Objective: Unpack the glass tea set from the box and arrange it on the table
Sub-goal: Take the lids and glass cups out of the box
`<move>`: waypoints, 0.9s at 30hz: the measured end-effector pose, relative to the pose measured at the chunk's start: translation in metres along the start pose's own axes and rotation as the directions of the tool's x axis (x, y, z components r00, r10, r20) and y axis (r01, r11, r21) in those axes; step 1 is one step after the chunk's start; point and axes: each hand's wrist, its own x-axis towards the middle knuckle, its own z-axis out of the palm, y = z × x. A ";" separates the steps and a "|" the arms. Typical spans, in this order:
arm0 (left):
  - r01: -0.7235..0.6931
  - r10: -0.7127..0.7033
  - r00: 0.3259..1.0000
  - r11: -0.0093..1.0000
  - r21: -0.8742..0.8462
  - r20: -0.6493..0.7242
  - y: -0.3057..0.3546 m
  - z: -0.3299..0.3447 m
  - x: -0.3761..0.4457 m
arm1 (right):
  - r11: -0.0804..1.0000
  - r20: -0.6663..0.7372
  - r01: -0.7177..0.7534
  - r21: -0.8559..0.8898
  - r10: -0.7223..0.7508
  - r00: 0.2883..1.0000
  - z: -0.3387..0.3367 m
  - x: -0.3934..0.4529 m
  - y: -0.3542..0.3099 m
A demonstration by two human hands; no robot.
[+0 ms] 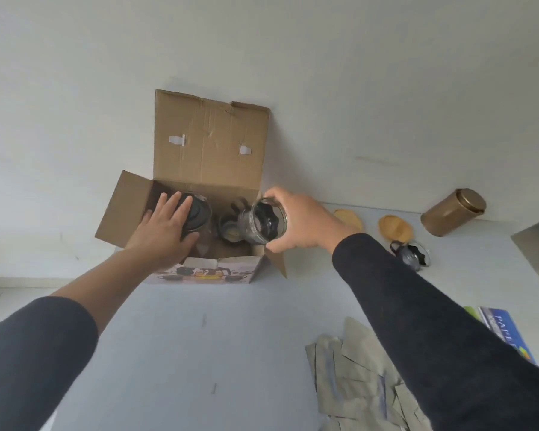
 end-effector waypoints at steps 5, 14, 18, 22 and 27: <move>-0.019 -0.011 0.954 0.995 -0.098 -0.300 0.040 -0.009 0.003 | 0.856 -0.219 -0.134 0.500 0.275 0.936 0.019 -0.068 0.066; -0.328 0.277 0.884 0.942 -0.078 -0.377 0.196 0.067 0.025 | 0.563 -0.235 -0.166 0.809 0.569 0.788 0.059 -0.167 0.212; -0.228 0.213 0.962 0.971 -0.076 -0.171 0.251 0.139 0.018 | 0.498 -0.201 -0.199 0.844 0.637 0.744 0.067 -0.200 0.268; 0.031 -0.028 0.993 0.999 -0.019 0.111 0.281 0.194 0.014 | 0.496 -0.177 -0.253 0.831 0.667 0.723 0.076 -0.215 0.315; 0.096 -0.107 0.976 0.993 0.067 0.191 0.282 0.218 0.013 | 0.533 -0.164 -0.287 0.796 0.646 0.745 0.080 -0.219 0.349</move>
